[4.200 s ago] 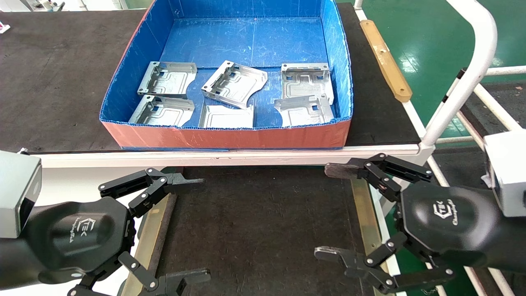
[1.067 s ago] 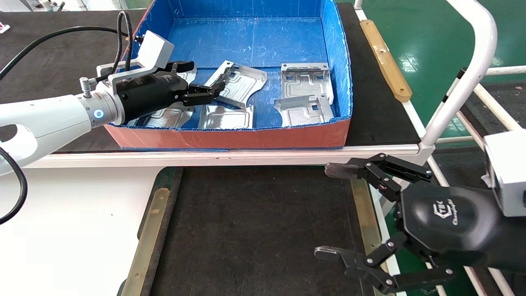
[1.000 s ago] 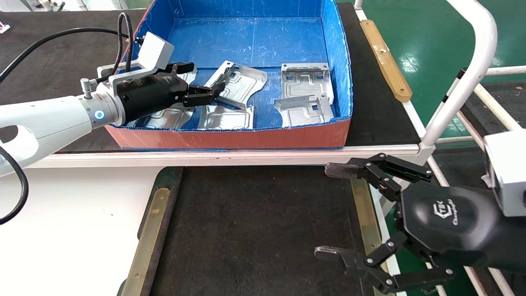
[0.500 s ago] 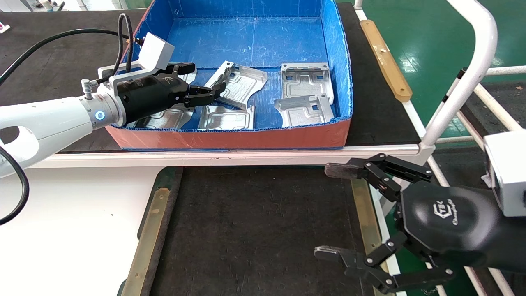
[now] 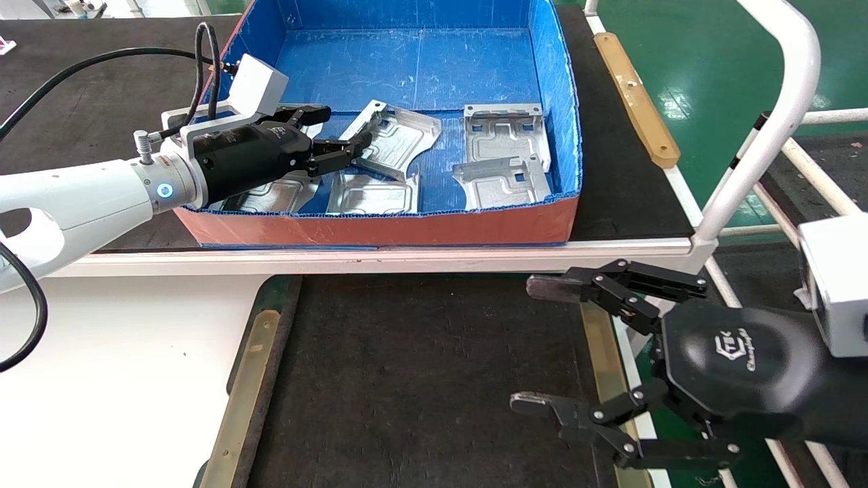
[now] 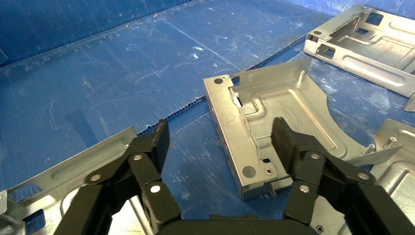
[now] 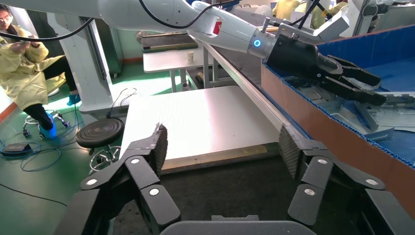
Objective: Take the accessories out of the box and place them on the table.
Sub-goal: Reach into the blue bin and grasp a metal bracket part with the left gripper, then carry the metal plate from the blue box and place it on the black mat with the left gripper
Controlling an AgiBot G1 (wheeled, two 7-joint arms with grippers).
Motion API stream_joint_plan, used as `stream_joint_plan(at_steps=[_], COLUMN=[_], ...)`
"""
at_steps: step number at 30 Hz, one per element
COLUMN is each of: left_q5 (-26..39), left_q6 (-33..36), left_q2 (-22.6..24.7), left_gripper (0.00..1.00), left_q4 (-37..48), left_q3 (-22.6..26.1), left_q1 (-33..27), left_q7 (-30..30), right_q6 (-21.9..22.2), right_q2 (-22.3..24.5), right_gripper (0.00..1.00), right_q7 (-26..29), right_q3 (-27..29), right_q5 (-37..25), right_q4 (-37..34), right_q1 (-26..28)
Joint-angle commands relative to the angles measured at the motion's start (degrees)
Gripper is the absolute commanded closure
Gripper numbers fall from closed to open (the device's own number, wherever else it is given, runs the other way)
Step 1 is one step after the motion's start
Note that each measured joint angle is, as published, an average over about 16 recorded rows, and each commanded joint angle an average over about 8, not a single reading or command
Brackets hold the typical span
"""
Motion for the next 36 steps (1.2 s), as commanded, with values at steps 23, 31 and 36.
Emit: stream_joint_plan(at_steps=[23, 31, 36], left_q5=[0.09, -0.17, -0.65], left_q6=[0.59, 0.05, -1.89], left_q2=[0.18, 0.26, 0.36], left_gripper=[1.00, 1.00, 1.00], left_q4=[0.09, -0.13, -0.52], left_q3=[0.07, -0.10, -0.46], left_q1=[0.21, -0.26, -0.67], left_q7=[-0.44, -0.73, -0.38], right_q6=[0.00, 0.00, 0.00], right_q2=[0.00, 0.00, 0.00], right_gripper=[1.00, 1.00, 1.00], right_q7=[0.00, 0.00, 0.00], right_q3=[0.00, 0.00, 0.00], right_q5=[0.00, 0.00, 0.00], right_q4=[0.00, 0.00, 0.00], right_q1=[0.00, 0.00, 0.00])
